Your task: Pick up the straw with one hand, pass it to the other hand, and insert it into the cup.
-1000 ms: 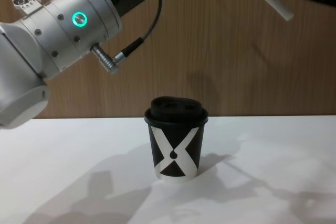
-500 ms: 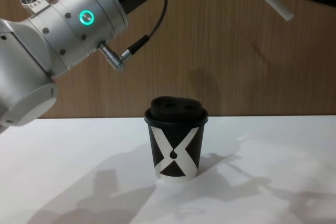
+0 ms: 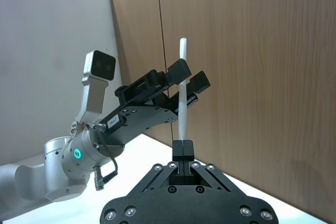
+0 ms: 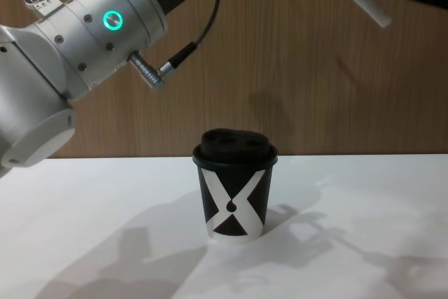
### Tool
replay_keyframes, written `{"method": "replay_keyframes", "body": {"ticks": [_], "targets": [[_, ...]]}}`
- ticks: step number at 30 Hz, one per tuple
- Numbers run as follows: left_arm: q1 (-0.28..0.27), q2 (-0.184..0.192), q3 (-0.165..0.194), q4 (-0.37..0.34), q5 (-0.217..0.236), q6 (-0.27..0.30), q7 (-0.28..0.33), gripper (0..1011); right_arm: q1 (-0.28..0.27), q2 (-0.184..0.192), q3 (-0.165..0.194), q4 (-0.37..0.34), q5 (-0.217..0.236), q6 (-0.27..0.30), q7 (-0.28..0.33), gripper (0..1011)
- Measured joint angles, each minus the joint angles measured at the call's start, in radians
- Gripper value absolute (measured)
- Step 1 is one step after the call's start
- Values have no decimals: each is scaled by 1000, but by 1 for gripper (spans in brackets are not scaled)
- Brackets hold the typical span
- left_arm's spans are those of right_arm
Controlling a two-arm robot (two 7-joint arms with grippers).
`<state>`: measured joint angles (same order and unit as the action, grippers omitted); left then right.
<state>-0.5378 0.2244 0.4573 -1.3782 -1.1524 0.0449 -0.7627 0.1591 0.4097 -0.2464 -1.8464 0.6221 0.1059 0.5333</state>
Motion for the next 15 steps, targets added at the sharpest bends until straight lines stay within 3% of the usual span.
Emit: {"method": "replay_keyframes", "body": {"ticks": [6,7,11,15], "targets": [[-1,4,1,0,-6,-7,-5,311,0,0,0,0,0,0,0,0],[-1,4,1,0,-7,-7,-6,238,0,0,0,0,0,0,0,0],[-4,6,3,1,-11,-12,-12,141,0,0,0,0,0,0,0,0],[-4,9,5,3,-14,-16,-15,106,0,0,0,0,0,0,0,0]]}}
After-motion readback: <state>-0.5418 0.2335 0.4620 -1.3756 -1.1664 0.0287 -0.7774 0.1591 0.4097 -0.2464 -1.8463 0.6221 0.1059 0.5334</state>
